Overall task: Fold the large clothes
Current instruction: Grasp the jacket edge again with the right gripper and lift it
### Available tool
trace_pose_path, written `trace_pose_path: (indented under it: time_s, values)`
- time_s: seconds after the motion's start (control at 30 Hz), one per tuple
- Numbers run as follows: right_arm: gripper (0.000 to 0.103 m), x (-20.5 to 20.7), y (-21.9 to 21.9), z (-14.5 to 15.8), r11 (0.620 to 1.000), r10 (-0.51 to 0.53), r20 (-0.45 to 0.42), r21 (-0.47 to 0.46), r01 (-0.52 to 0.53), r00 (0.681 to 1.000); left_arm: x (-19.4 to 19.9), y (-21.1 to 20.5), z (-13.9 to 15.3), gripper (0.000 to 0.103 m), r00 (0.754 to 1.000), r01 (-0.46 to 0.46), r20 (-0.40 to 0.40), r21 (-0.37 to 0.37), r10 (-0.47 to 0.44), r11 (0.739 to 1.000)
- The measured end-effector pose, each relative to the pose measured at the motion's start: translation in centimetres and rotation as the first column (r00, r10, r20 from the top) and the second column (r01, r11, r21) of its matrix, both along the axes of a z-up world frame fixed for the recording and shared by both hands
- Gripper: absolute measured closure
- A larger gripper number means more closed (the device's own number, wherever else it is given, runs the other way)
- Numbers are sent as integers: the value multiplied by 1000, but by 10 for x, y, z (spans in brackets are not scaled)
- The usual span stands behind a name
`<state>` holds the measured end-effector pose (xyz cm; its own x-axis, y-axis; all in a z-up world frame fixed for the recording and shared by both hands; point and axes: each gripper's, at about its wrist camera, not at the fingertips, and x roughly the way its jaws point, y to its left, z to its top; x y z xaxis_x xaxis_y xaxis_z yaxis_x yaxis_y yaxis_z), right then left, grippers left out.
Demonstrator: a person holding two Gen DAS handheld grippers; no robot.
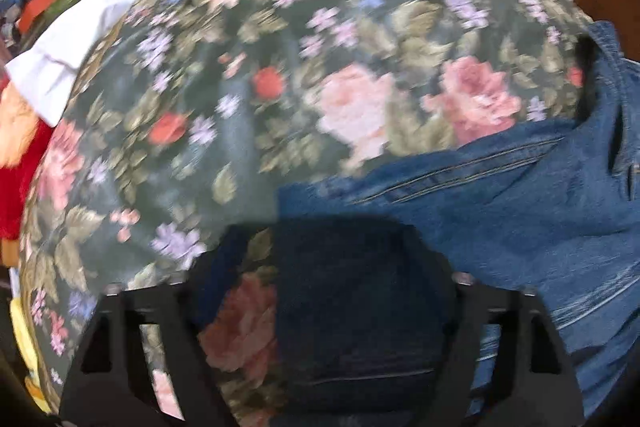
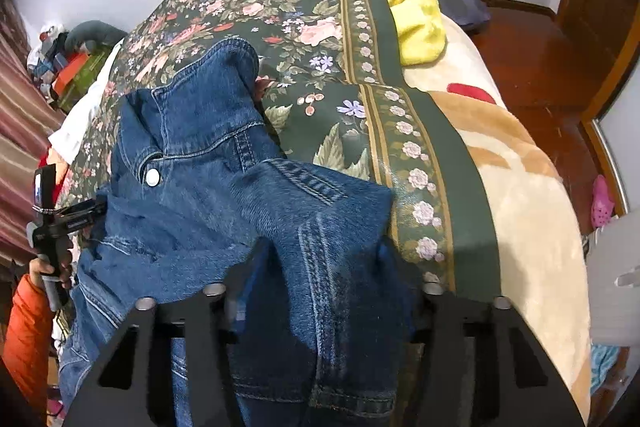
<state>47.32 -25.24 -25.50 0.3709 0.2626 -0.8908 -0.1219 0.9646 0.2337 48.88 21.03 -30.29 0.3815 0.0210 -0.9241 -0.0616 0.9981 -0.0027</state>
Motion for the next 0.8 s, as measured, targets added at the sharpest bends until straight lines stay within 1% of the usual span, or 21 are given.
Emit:
trace_pose_path:
  time_s: [0.03,0.07,0.1,0.13,0.17,0.2,0.27,0.33,0.43,0.5,0.53,0.6,0.7,0.73,0.8]
  values:
    - [66,0,1,0,1000,2,2,-3,-2,1000,1,-1,2,62,1000,-1,2,-22,1,1000]
    - [71,2,4,0,1000,6,4,-10,-6,1000,1,-4,5,68,1000,-21,6,-10,21,1000]
    - [76,3,8,1,1000,16,9,-16,-16,1000,1,-6,7,78,999,-36,7,4,36,999]
    - [78,5,11,2,999,24,14,-25,-24,1000,0,-8,11,80,998,-57,13,28,57,998]
    - [81,6,17,3,998,37,25,-46,-36,999,-1,-10,14,81,997,-69,22,43,68,997]
    - [81,9,23,5,997,45,40,-68,-42,998,-5,-9,21,82,996,-86,44,58,84,995]
    - [82,16,34,10,993,68,65,-98,-61,996,-10,-1,34,83,993,-102,69,39,99,994]
    - [82,28,44,14,992,82,76,-106,-74,994,-17,13,44,84,990,-118,81,26,116,993]
    - [82,56,59,17,992,94,69,-95,-87,993,-28,34,57,84,986,-137,97,52,132,989]
    - [82,76,72,17,993,90,73,-81,-84,993,-35,46,60,86,983,-158,104,59,151,986]
    - [82,86,81,17,994,88,82,-78,-82,993,-37,53,61,94,979,-180,107,69,172,981]
    - [82,99,97,14,993,85,102,-90,-75,991,-40,69,58,94,972,-219,103,77,211,973]
    - [81,113,116,2,981,91,134,-185,-65,987,-36,89,42,94,963,-264,62,40,261,964]
    - [79,116,118,-3,977,88,126,-204,-61,988,-34,92,37,94,963,-268,52,42,266,962]
    - [75,116,115,-5,975,91,140,-213,-60,986,-29,94,25,94,965,-261,38,52,260,964]
